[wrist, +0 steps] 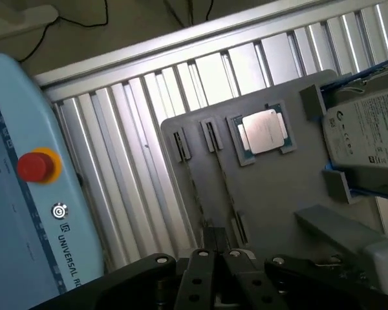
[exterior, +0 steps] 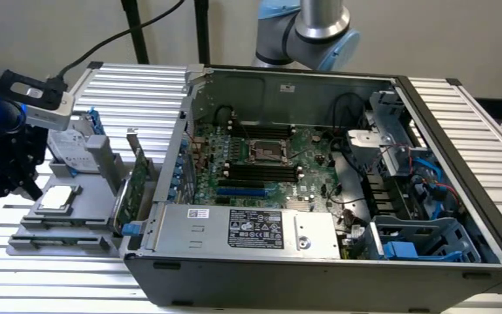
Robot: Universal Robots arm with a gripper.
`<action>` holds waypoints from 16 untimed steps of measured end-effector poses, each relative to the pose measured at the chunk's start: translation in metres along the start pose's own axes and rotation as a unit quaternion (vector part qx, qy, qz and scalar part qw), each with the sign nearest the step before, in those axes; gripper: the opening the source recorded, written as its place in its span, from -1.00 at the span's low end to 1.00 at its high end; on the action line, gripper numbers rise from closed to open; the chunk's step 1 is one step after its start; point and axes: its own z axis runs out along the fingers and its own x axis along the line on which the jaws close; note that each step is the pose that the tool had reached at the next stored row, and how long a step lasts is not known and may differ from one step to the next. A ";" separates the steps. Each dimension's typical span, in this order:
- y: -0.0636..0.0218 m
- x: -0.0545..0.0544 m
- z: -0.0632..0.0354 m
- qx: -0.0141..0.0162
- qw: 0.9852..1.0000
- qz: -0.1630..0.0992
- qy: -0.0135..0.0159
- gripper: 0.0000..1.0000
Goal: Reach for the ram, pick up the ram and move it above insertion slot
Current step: 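Pick up the ram and move it above insertion slot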
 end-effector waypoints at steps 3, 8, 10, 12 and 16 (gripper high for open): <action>0.0000 0.000 0.0016 0.001 1.000 -0.027 0.001 -0.79; -0.0001 0.000 0.0044 0.002 0.997 -0.073 0.002 -0.79; -0.0001 0.000 0.0057 0.002 0.996 -0.091 0.002 -0.79; -0.0002 0.000 0.0064 0.002 0.995 -0.103 0.002 -0.79; -0.0006 0.002 0.0071 0.004 0.994 -0.109 0.002 -0.79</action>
